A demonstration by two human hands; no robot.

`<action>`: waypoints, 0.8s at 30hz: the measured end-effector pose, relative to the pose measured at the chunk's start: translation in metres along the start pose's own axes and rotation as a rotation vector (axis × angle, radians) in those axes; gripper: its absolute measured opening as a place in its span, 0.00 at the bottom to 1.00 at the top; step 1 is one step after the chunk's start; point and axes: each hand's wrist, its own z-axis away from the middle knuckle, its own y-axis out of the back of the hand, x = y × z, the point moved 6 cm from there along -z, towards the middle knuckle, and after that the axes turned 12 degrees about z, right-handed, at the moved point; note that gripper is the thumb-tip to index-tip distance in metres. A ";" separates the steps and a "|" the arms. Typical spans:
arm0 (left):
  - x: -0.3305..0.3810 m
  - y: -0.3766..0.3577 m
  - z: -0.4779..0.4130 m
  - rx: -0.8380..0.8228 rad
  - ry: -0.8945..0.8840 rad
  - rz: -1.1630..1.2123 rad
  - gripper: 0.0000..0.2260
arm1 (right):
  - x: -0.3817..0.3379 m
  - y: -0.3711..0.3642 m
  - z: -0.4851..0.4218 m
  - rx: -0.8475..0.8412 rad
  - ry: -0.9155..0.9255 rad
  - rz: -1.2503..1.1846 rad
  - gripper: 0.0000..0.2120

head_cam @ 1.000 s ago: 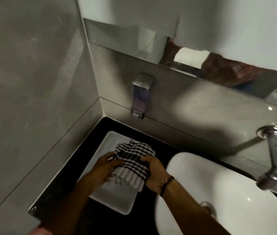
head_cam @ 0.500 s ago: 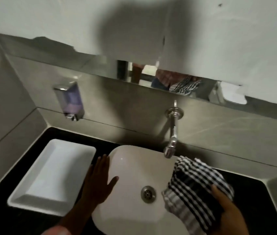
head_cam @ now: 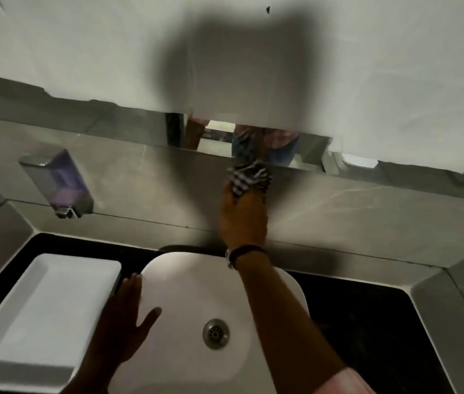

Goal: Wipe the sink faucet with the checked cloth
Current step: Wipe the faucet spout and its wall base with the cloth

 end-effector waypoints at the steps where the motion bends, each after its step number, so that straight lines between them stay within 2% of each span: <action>1: -0.001 -0.002 0.000 0.002 0.014 0.000 0.43 | -0.006 -0.012 0.005 -0.055 0.081 0.095 0.32; 3: -0.004 -0.004 0.000 -0.008 0.034 0.006 0.44 | -0.008 -0.025 0.006 -0.124 0.128 0.111 0.40; 4: -0.004 -0.005 -0.001 -0.018 0.040 0.012 0.44 | -0.005 -0.025 0.004 -0.121 0.097 0.053 0.40; 6: -0.004 -0.007 -0.002 -0.045 0.054 0.036 0.45 | 0.001 -0.022 0.000 -0.045 -0.003 0.002 0.31; 8: -0.002 -0.005 -0.003 -0.059 0.069 0.066 0.45 | 0.007 -0.017 -0.007 0.036 -0.114 0.065 0.23; 9: -0.001 -0.005 -0.003 -0.064 0.083 0.081 0.45 | 0.008 -0.018 -0.010 0.018 -0.148 0.112 0.21; 12: 0.002 -0.003 -0.003 -0.083 0.112 0.131 0.45 | 0.004 -0.020 -0.020 -0.095 -0.202 0.244 0.18; 16: 0.003 -0.002 -0.004 -0.080 0.106 0.212 0.46 | -0.016 -0.019 -0.030 -0.081 -0.159 0.495 0.20; 19: 0.002 -0.003 -0.004 -0.100 0.101 0.253 0.48 | -0.017 -0.019 -0.043 -0.172 -0.195 0.546 0.25; 22: 0.001 -0.004 -0.004 -0.107 0.109 0.289 0.48 | -0.003 -0.024 -0.049 -0.410 -0.127 0.548 0.20; 24: 0.002 -0.003 -0.003 -0.116 0.118 0.299 0.49 | 0.018 -0.021 -0.052 -0.505 -0.265 0.490 0.21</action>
